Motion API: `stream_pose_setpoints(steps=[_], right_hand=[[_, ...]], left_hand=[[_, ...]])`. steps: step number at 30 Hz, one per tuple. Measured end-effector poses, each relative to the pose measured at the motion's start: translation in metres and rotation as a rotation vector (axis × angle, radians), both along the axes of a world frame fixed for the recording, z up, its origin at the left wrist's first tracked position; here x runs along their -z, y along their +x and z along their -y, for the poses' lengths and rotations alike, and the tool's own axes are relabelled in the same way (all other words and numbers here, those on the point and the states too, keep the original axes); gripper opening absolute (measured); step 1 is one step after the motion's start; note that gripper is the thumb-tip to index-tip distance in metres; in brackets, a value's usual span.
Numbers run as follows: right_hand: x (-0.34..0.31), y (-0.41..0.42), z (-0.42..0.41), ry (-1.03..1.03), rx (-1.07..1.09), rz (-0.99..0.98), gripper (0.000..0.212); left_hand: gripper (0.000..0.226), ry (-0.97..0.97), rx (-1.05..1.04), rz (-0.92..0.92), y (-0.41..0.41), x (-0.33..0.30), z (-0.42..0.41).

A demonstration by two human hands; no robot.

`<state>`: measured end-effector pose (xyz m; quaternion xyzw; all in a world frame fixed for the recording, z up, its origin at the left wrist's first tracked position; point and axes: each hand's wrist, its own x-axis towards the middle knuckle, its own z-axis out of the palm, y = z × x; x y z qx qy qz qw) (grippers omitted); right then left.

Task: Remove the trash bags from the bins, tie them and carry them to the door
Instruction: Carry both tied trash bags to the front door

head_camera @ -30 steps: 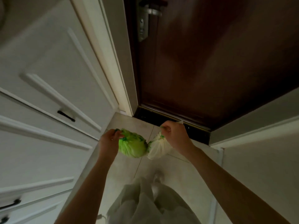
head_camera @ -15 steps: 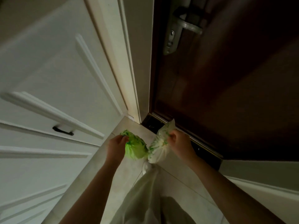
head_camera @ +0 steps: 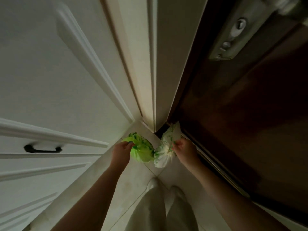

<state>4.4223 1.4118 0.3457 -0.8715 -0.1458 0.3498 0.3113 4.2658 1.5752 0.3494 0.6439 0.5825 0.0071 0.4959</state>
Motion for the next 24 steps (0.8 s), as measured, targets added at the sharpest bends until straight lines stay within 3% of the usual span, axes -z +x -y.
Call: stream_pose_setpoints(steps=[7,11,24], right_hand=[[0.065,0.038,-0.035,-0.035,-0.200,0.049,0.020],[0.095,0.052,-0.048,-0.061,-0.215,0.039,0.020],[0.129,0.069,-0.087,-0.034,-0.235,0.100,0.019]], left_hand=[[0.013,0.005,-0.187,0.032,0.021,0.073,-0.040],[0.024,0.009,-0.195,0.034,0.033,0.104,-0.049],[0.027,0.012,0.062,-0.059,0.068,0.127,-0.049]])
